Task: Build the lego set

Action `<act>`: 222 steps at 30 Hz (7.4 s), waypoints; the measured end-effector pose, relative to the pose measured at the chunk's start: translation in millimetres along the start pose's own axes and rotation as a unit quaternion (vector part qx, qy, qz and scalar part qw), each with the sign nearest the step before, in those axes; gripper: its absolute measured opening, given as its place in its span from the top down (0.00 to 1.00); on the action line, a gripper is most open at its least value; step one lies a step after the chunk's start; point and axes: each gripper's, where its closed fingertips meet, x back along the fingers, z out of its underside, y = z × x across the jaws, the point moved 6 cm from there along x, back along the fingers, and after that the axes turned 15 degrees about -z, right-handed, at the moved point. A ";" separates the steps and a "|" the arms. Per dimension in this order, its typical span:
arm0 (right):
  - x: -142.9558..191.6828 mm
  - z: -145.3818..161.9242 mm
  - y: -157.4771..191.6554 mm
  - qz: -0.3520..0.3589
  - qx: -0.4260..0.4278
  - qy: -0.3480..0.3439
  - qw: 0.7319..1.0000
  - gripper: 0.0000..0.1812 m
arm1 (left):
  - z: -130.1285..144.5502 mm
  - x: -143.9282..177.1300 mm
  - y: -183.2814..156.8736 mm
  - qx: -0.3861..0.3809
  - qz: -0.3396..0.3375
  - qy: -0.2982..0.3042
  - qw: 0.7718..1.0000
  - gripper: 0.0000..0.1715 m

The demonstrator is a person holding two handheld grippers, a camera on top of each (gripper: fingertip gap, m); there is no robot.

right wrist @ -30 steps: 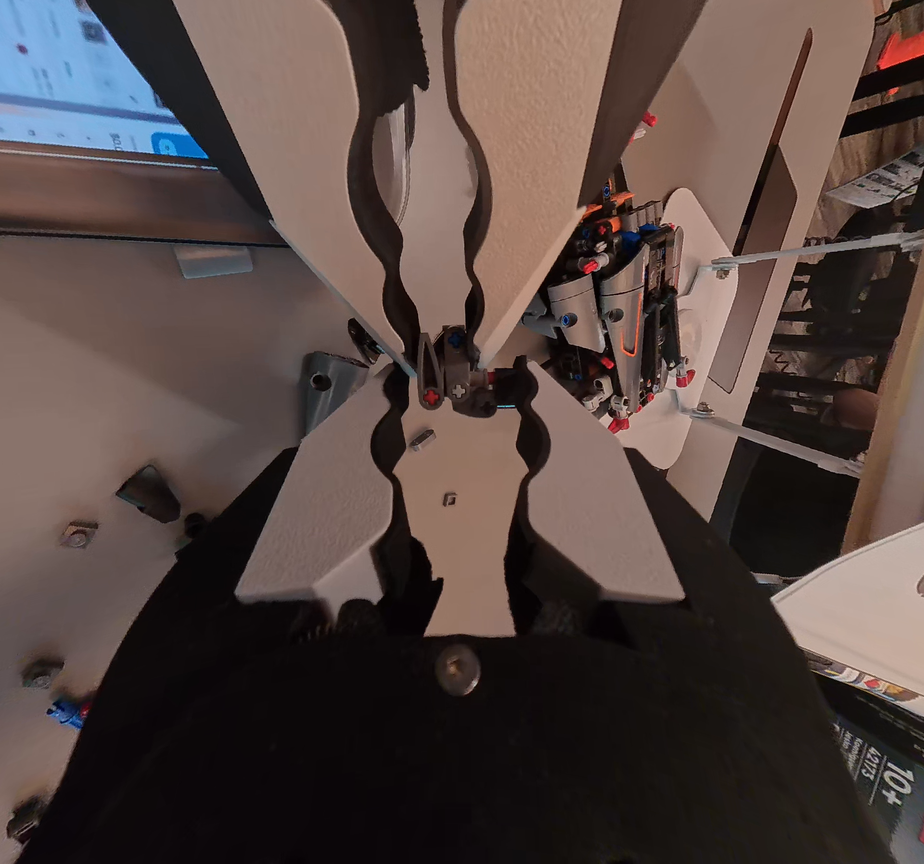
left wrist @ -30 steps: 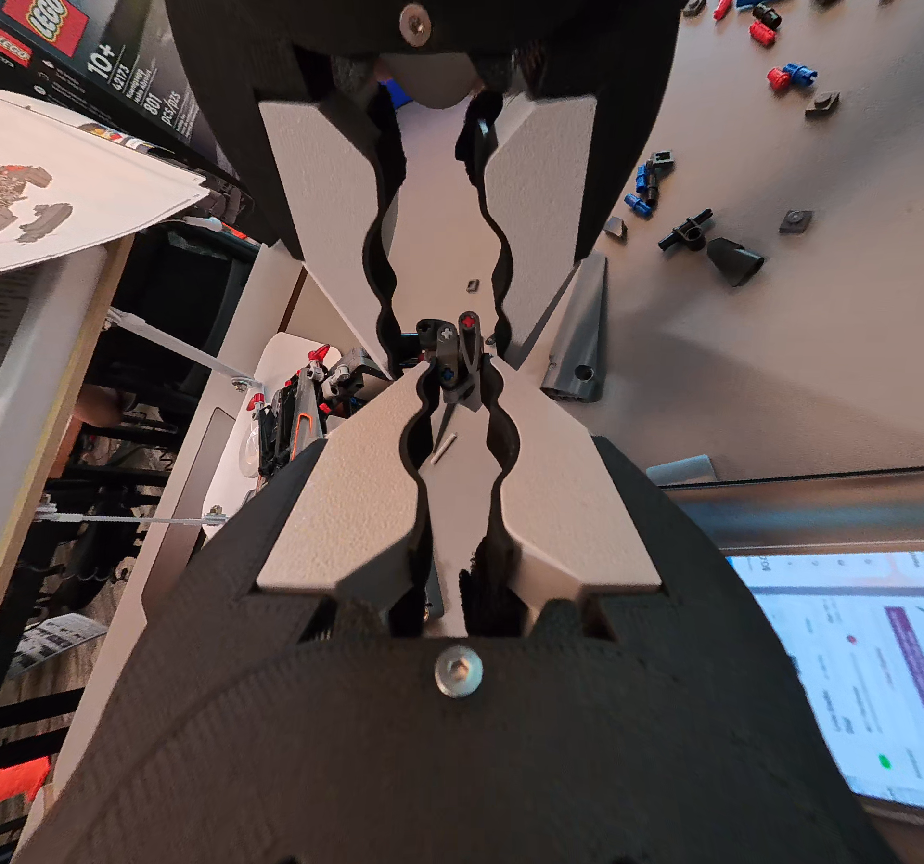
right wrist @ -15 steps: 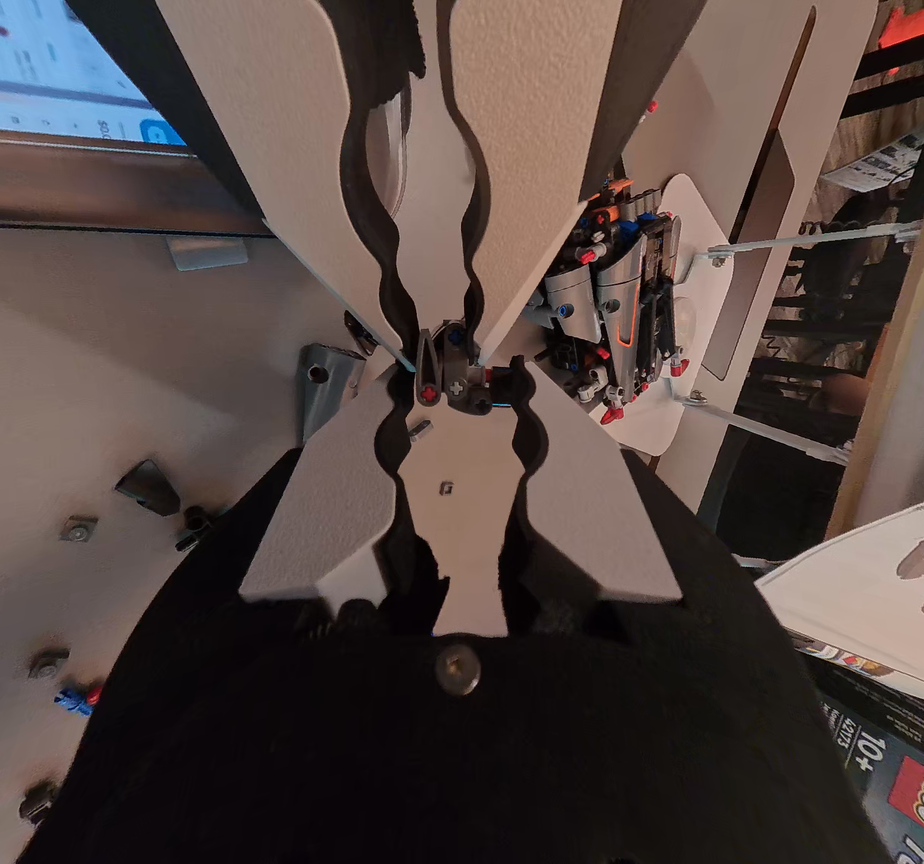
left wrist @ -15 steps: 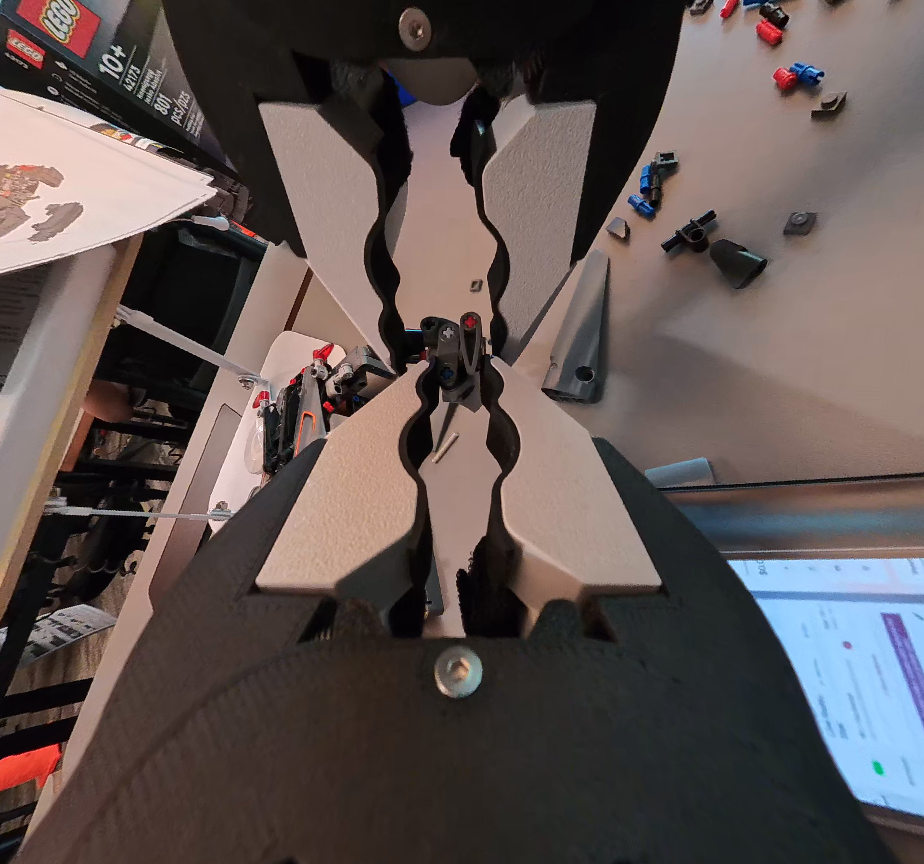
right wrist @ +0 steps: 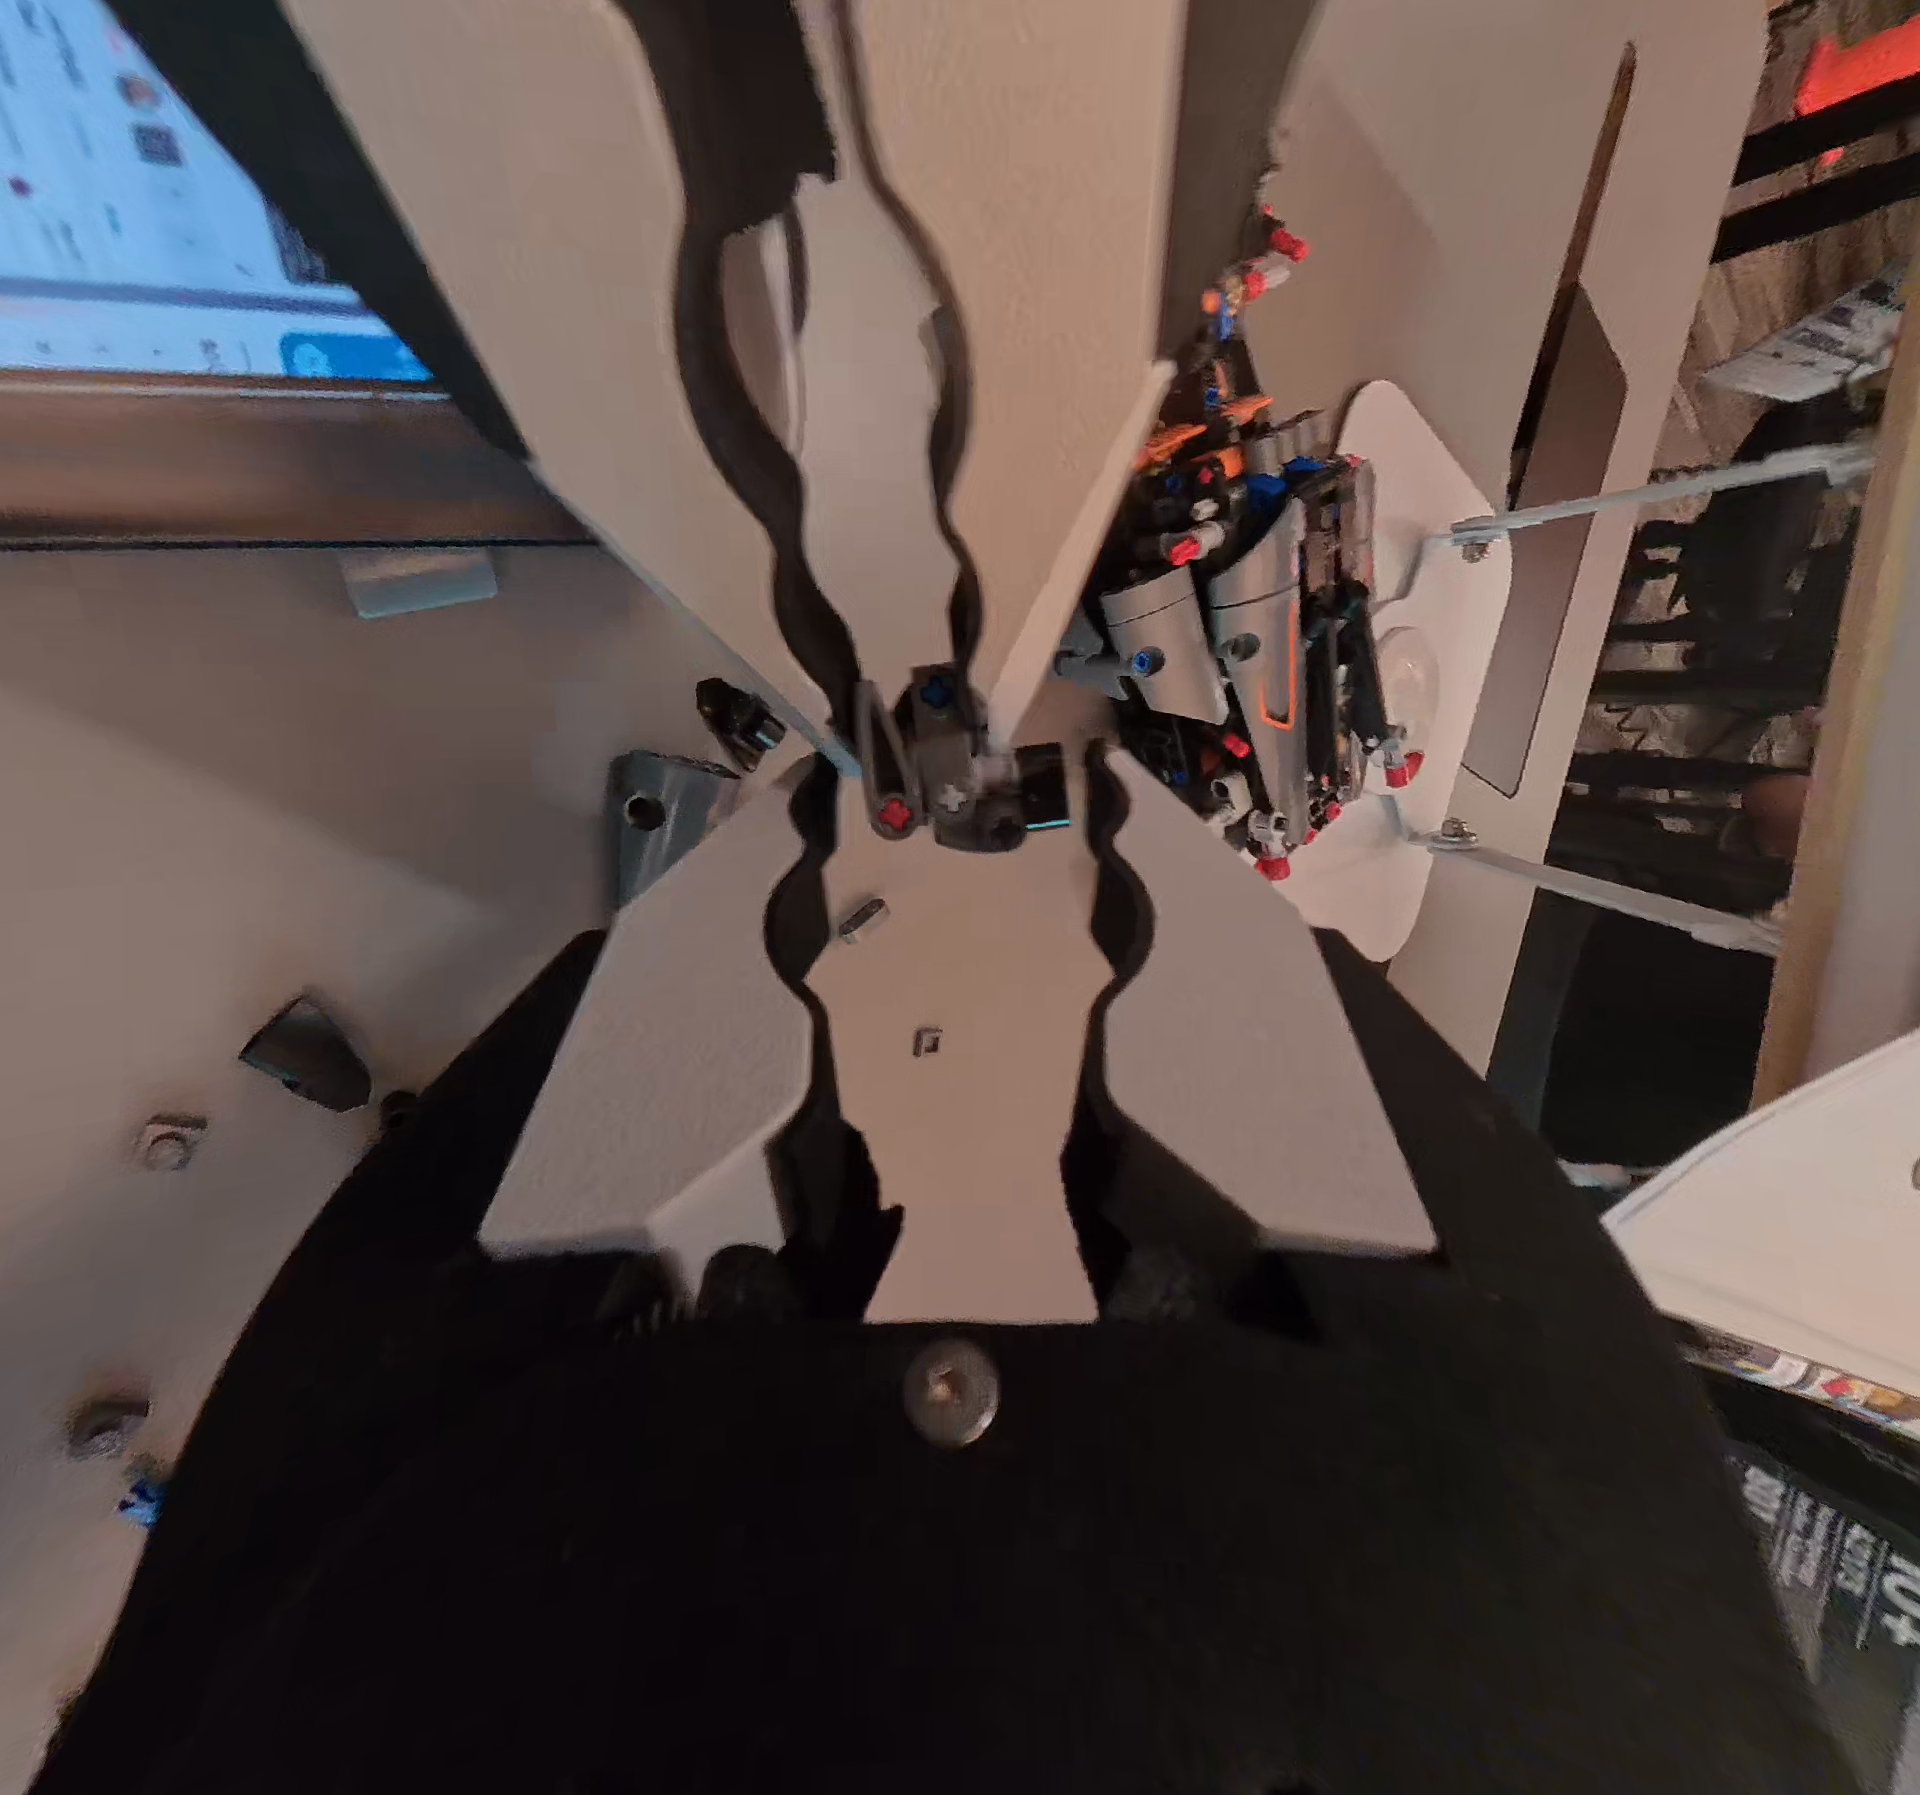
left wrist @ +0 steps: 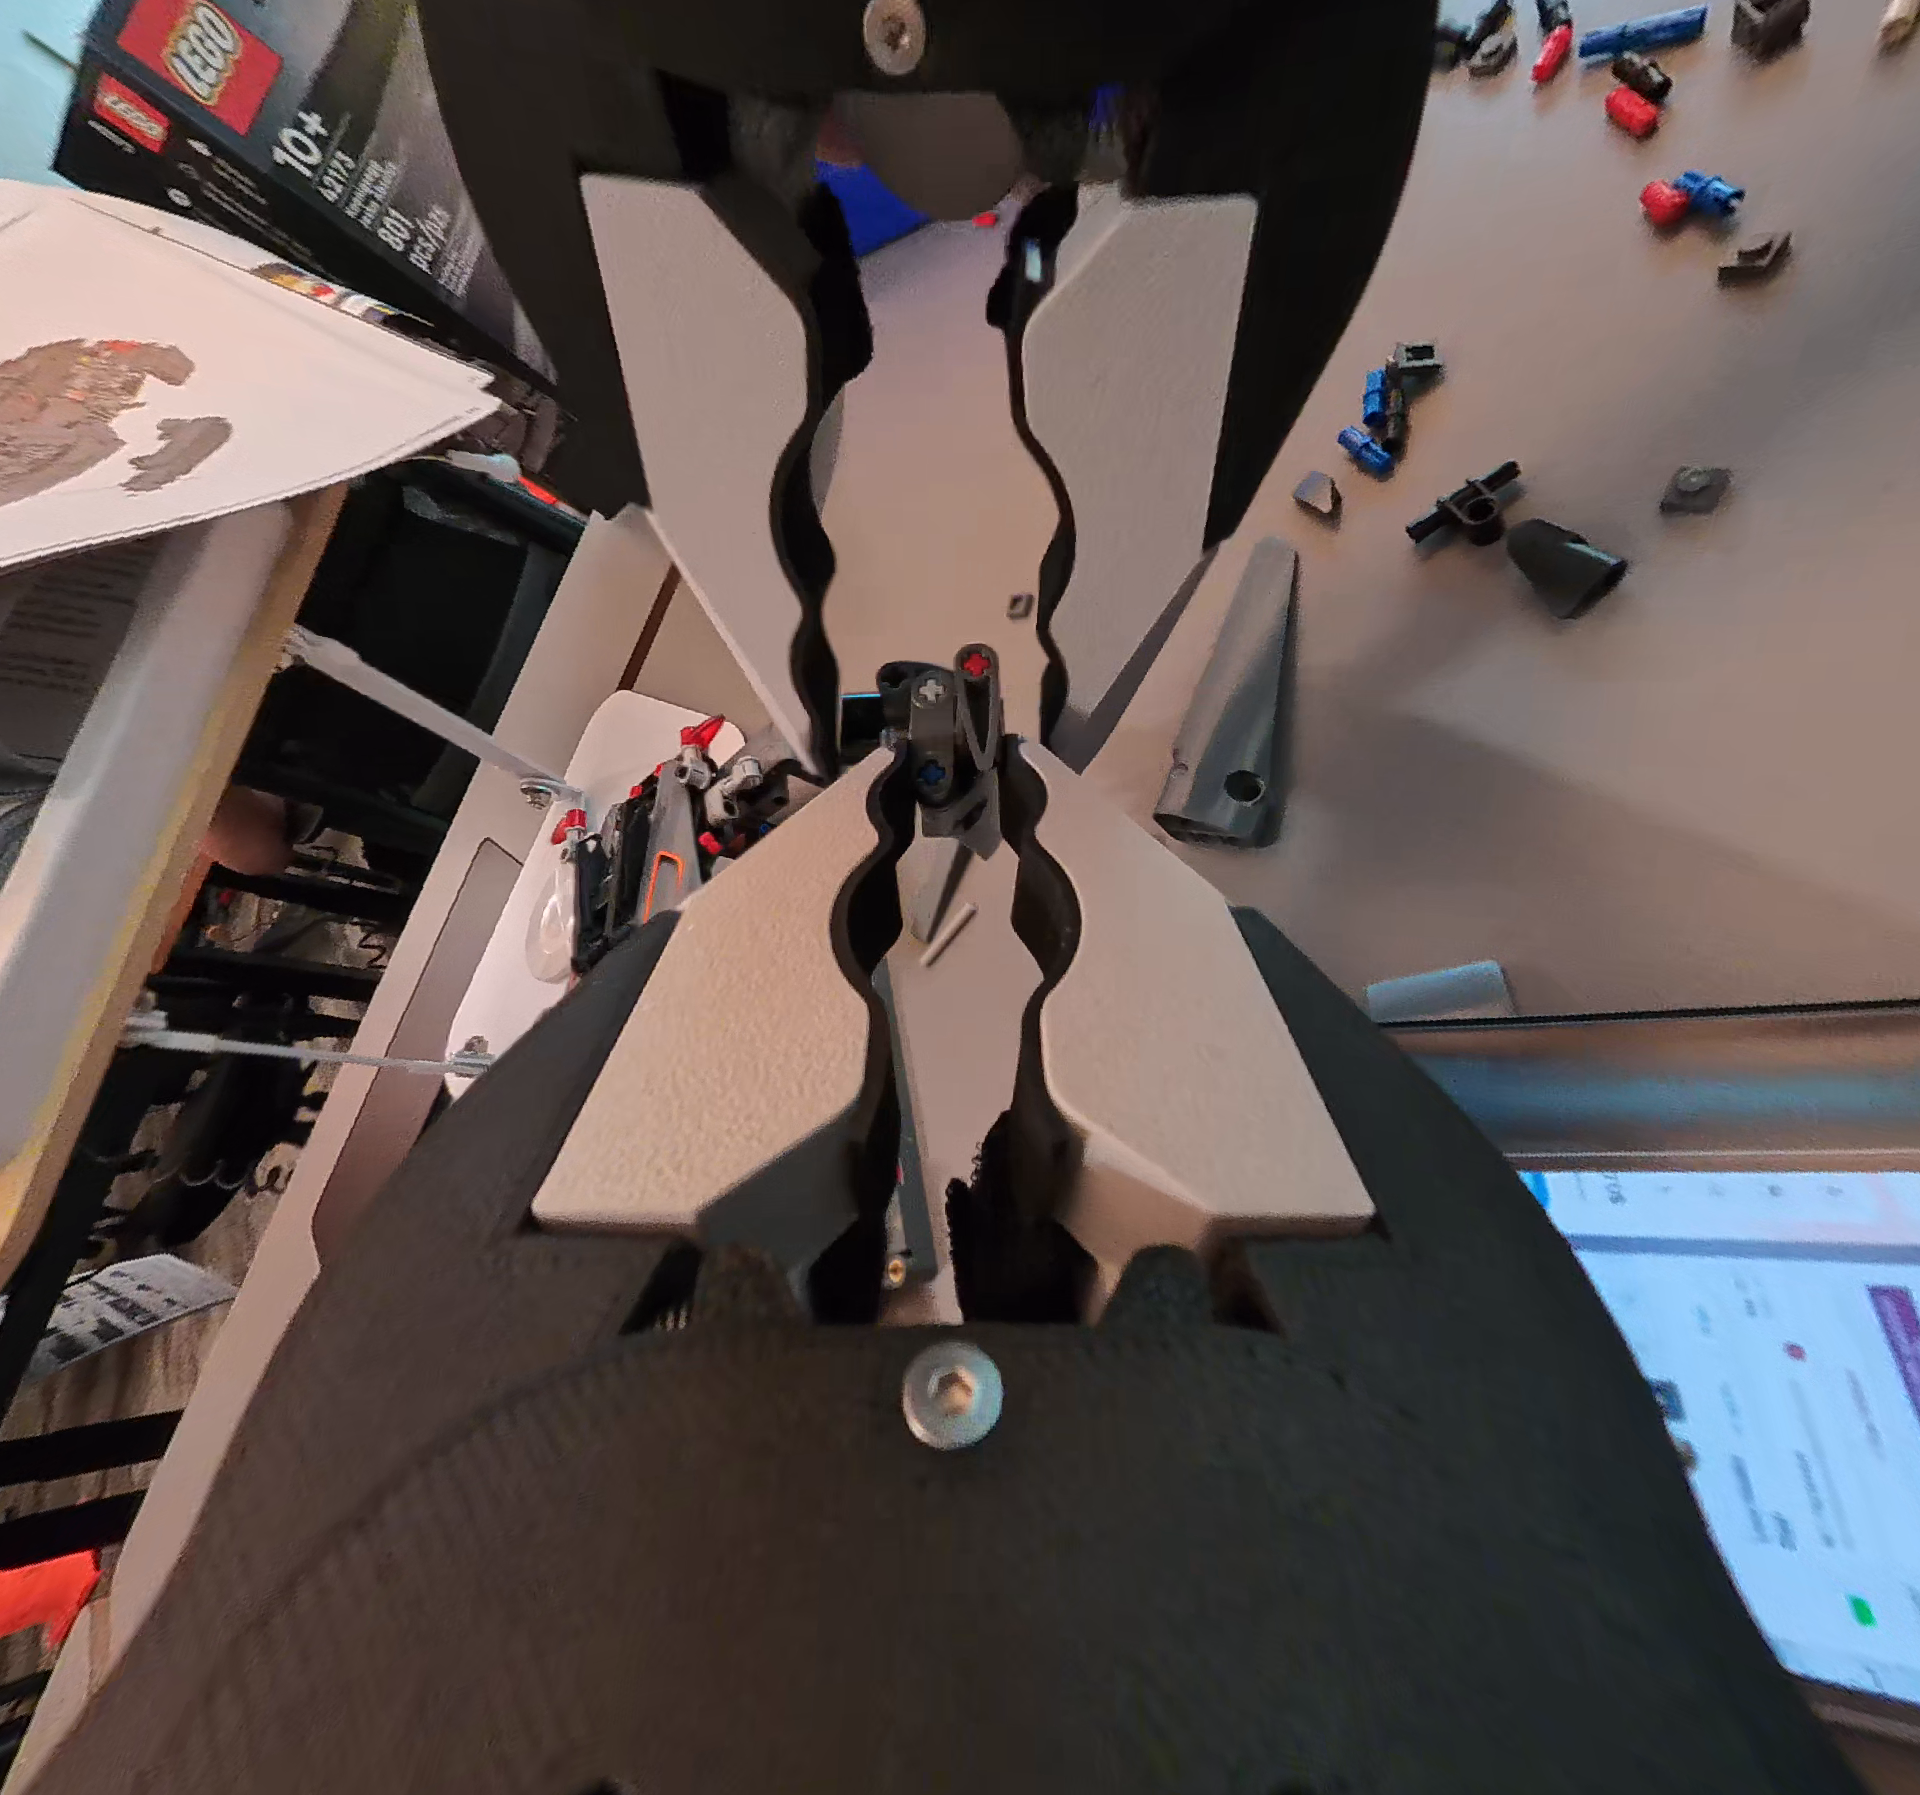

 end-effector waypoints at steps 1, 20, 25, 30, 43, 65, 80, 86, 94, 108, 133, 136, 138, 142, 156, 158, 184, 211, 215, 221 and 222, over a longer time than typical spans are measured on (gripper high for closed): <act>2.8 0.6 -3.2 0.005 -0.012 -0.010 1.000 0.67 | -0.3 0.6 0.6 0.001 -0.002 -0.004 1.000 0.92; 31.4 2.1 -8.5 -0.080 -0.099 -0.201 0.971 0.79 | -19.7 29.7 43.4 0.289 0.105 -0.229 0.924 0.92; 32.4 8.1 -12.8 -0.018 -0.071 -0.135 0.988 0.80 | -17.5 25.6 44.7 0.285 0.086 -0.217 0.930 0.87; 28.0 11.3 -13.6 0.026 -0.041 -0.075 0.996 0.79 | -17.2 17.5 36.9 0.259 0.083 -0.186 0.944 0.88; 55.1 20.3 -19.7 -0.082 -0.132 -0.258 0.954 0.71 | -17.7 27.7 53.2 0.325 0.097 -0.239 0.910 0.91; 58.5 9.6 -13.8 -0.099 -0.104 -0.291 0.946 0.96 | -12.0 24.2 62.8 0.420 0.135 -0.260 0.859 0.91; 57.0 11.5 -16.1 -0.056 -0.087 -0.260 0.960 0.97 | -9.3 20.1 63.0 0.423 0.125 -0.244 0.864 0.89; 56.2 11.2 -17.6 -0.023 -0.072 -0.239 0.968 0.98 | -8.6 19.2 63.8 0.427 0.120 -0.241 0.863 0.87; 56.9 12.0 -19.7 0.008 -0.060 -0.222 0.973 0.98 | -8.0 19.1 65.7 0.449 0.132 -0.236 0.852 0.84; 53.0 11.7 -18.5 0.005 -0.060 -0.215 0.975 0.98 | -6.7 20.1 65.3 0.432 0.127 -0.234 0.862 0.86; 49.4 13.4 -25.2 0.122 -0.010 -0.123 0.985 0.98 | 2.9 13.0 69.8 0.477 0.132 -0.193 0.847 0.80; 45.0 11.9 -23.7 0.133 0.007 -0.104 0.986 0.98 | 6.1 13.1 72.1 0.482 0.126 -0.187 0.847 0.85; 44.7 10.8 -24.1 0.145 0.013 -0.094 0.985 0.98 | 7.4 13.1 72.7 0.483 0.126 -0.183 0.847 0.85; 45.6 9.9 -25.1 0.156 0.015 -0.094 0.983 0.98 | 8.9 12.8 73.4 0.487 0.128 -0.177 0.845 0.85; 45.4 15.0 -28.6 0.138 -0.015 -0.109 0.984 0.95 | 8.4 17.5 78.6 0.469 0.087 -0.194 0.857 0.86; 44.5 17.0 -28.0 0.119 -0.025 -0.120 0.985 0.97 | 5.0 21.4 79.2 0.438 0.057 -0.203 0.874 0.86; 51.6 14.8 -36.0 0.121 -0.069 -0.187 0.973 0.81 | -6.9 28.2 76.0 0.311 -0.067 -0.195 0.928 0.86; 54.5 4.8 -33.7 0.171 -0.015 -0.174 0.970 0.81 | -8.9 12.9 56.3 0.162 -0.138 -0.130 0.969 0.86; 48.0 -0.1 -27.9 0.174 0.016 -0.151 0.973 0.90 | -10.4 11.3 52.4 0.123 -0.146 -0.121 0.974 0.86; 43.1 2.4 -28.3 0.146 -0.002 -0.157 0.977 0.91 | -9.1 11.6 50.7 0.110 -0.136 -0.117 0.978 0.86; 42.5 3.0 -28.1 0.141 -0.005 -0.159 0.977 0.92 | -8.7 11.3 50.4 0.112 -0.133 -0.116 0.978 0.86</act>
